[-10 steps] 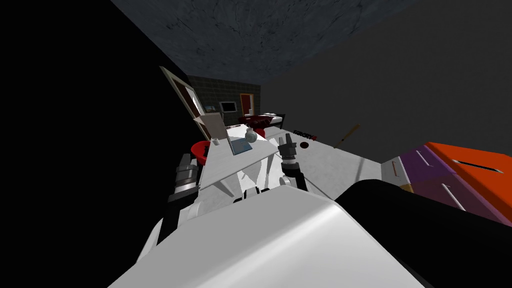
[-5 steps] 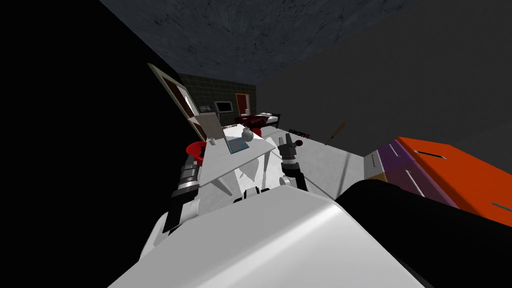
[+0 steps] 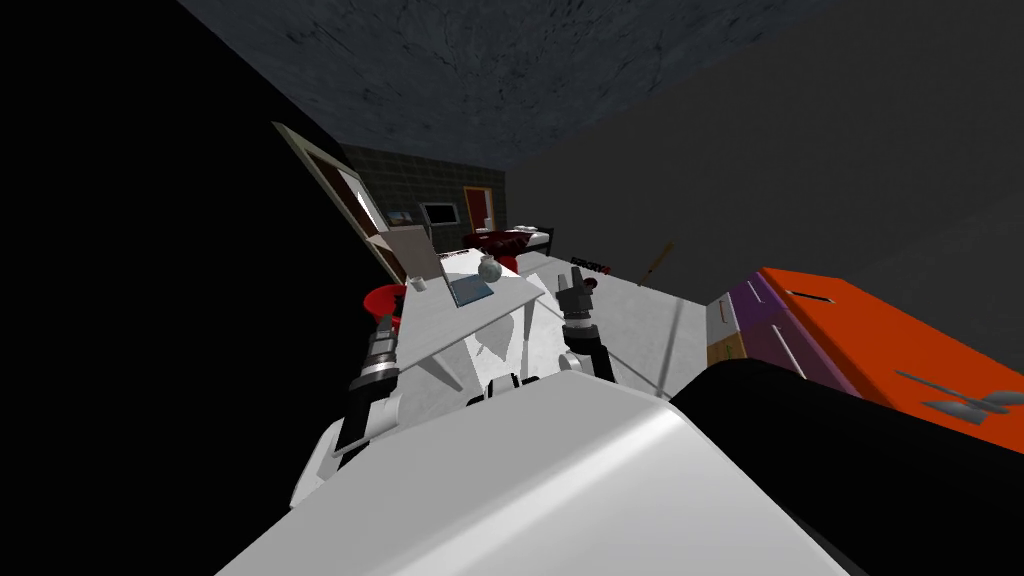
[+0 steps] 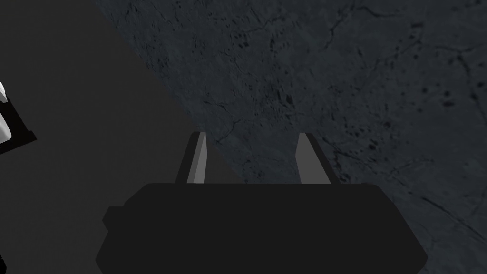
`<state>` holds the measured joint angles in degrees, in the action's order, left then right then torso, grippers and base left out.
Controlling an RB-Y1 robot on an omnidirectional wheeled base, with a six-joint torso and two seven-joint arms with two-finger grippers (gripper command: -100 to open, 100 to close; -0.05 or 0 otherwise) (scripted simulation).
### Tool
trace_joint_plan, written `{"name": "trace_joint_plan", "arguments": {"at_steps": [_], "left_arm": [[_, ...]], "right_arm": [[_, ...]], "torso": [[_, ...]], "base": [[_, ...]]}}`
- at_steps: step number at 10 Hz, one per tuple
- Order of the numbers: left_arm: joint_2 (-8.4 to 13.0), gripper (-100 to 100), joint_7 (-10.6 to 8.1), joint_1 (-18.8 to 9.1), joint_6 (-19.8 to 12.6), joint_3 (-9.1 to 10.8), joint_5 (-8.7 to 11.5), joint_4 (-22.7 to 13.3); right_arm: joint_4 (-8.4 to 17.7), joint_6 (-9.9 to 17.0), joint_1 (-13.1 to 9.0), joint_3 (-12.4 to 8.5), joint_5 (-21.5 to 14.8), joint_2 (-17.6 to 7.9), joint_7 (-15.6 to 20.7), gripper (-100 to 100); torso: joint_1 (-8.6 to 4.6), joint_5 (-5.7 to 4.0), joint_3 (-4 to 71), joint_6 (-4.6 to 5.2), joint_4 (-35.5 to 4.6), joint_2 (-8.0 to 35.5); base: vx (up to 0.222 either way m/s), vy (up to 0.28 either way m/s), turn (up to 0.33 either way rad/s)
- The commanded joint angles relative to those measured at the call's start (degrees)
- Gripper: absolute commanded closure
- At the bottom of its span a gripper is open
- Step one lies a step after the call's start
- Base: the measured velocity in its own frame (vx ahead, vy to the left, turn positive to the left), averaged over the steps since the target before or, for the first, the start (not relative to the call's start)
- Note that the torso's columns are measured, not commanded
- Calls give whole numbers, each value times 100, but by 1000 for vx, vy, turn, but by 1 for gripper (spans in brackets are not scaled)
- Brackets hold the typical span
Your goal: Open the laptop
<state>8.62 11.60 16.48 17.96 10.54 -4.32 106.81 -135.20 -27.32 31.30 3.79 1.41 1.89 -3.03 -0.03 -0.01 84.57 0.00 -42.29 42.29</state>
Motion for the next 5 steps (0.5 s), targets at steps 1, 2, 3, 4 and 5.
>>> {"name": "trace_joint_plan", "arguments": {"at_steps": [1,2,3,4,5], "left_arm": [[15,-100,62,-140,-44,95,-62,-291],[21,-100,101,-226,-53,147,-96,-468],[21,-100,101,-226,-53,147,-96,-468],[27,-100,144,-311,-54,194,-128,-646],[33,-100,188,-396,-46,238,-157,-824]], "right_arm": [[0,0,0,0,0,0,0,0],[0,0,0,0,0,0,0,0],[0,0,0,0,0,0,0,0],[0,0,1,0,0,0,0,0],[0,0,1,0,0,0,0,0]], "torso": [[-1,0,-2,0,0,2],[2,0,1,-2,0,-2],[2,1,3,0,1,-4],[4,1,4,-1,2,-6],[4,2,3,1,2,-6]], "base": [[-30,-8,-43],[-21,-11,-67],[-13,-7,-41],[-7,-8,-70],[-2,-12,-158]]}}
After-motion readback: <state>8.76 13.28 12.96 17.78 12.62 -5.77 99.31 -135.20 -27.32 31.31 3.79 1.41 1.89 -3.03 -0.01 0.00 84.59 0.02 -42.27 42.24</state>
